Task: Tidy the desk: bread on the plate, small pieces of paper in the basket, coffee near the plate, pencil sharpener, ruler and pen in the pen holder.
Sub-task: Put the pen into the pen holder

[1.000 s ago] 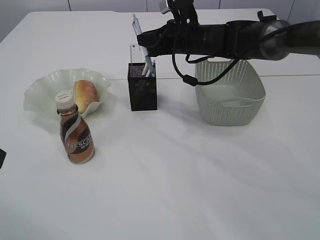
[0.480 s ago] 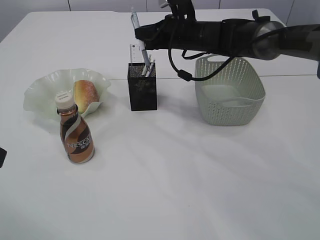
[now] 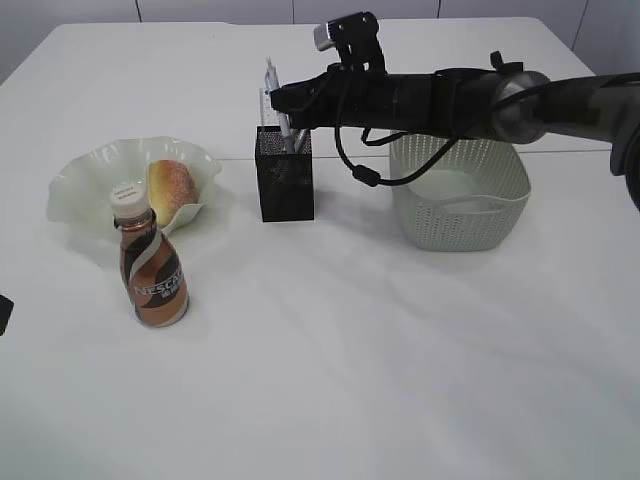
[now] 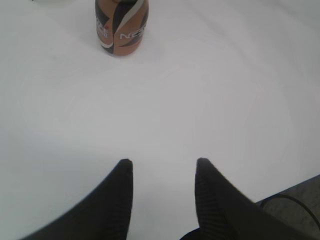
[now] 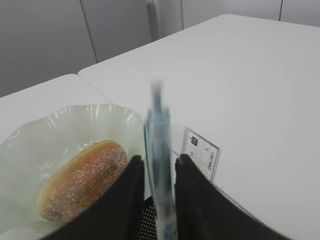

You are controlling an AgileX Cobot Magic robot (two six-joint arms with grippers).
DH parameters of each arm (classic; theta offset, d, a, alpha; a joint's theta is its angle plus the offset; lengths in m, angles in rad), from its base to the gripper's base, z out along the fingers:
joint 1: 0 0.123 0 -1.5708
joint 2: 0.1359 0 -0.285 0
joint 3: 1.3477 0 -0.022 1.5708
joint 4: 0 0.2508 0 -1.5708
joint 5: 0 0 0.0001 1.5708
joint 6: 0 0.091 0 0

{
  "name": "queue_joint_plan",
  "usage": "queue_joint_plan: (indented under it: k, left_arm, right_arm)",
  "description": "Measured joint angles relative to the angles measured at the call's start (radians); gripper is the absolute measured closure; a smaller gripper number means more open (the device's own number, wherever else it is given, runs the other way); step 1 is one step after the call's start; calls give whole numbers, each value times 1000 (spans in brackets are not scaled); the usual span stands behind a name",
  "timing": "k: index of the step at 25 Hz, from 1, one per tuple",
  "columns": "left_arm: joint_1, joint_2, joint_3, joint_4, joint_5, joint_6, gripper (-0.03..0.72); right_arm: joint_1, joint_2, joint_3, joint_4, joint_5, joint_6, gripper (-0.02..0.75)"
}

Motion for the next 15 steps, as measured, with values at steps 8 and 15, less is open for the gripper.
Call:
queue_joint_plan:
  k: [8, 15]
  left_arm:
    - [0, 0, 0, 0, 0, 0, 381]
    - [0, 0, 0, 0, 0, 0, 381]
  right_arm:
    - [0, 0, 0, 0, 0, 17, 416]
    - [0, -59, 0, -249, -91, 455, 414]
